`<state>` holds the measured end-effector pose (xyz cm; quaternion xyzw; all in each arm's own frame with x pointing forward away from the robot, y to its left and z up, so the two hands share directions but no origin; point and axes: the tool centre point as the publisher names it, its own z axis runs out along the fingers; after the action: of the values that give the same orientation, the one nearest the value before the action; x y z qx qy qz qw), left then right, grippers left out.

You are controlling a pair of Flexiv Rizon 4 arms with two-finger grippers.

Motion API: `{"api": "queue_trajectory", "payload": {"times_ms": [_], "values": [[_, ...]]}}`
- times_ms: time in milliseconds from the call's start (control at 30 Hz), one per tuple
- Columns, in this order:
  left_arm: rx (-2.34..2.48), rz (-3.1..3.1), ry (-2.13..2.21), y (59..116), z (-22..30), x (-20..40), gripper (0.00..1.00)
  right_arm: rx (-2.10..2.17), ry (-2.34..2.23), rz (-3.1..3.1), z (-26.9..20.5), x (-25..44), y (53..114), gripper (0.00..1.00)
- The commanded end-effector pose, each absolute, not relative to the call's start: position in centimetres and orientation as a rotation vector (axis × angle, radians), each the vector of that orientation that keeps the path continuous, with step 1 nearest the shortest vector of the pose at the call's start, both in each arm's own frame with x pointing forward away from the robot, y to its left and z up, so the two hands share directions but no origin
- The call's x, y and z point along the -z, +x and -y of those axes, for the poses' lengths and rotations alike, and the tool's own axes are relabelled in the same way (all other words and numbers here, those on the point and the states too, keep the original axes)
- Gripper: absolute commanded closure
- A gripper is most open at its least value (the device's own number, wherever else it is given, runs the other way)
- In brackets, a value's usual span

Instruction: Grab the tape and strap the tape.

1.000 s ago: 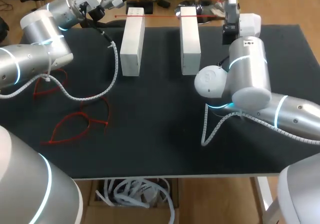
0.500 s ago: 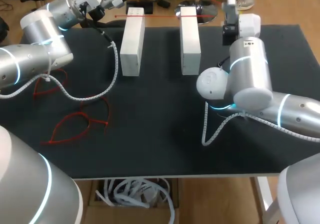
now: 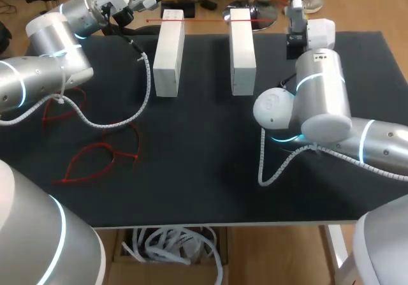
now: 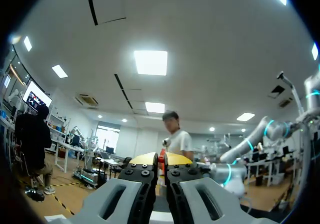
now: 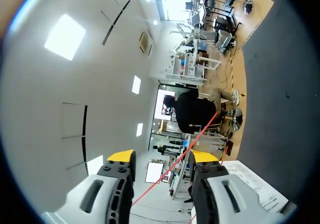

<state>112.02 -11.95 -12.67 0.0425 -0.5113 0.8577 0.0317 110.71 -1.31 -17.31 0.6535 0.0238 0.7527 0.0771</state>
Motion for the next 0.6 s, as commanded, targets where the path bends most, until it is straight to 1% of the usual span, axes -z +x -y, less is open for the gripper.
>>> {"api": "queue_trajectory", "payload": {"times_ms": [33,167,267,400,467,533,600], "values": [[-2.642,1.578,0.137,111.86,11.97,12.57,1.0,-2.245,1.966,-0.074,1.4,17.06,110.58,0.55],[-2.642,1.578,0.137,111.86,11.97,12.57,1.0,-2.242,1.965,-0.076,1.45,17.08,110.58,0.56],[-2.642,1.578,0.137,111.86,11.97,12.57,1.0,-2.24,1.966,-0.08,1.48,17.09,110.57,0.62],[-2.642,1.578,0.137,111.86,11.97,12.57,1.0,-2.235,1.968,-0.081,1.62,17.27,110.49,0.6],[-2.642,1.578,0.137,111.86,11.97,12.57,1.0,-2.233,1.968,-0.081,1.69,17.33,110.45,0.62],[-2.642,1.578,0.137,111.86,11.97,12.57,1.0,-2.232,1.968,-0.081,1.74,17.35,110.41,0.6],[-2.642,1.578,0.137,111.86,11.97,12.57,1.0,-2.231,1.968,-0.081,1.76,17.36,110.39,0.62]]}}
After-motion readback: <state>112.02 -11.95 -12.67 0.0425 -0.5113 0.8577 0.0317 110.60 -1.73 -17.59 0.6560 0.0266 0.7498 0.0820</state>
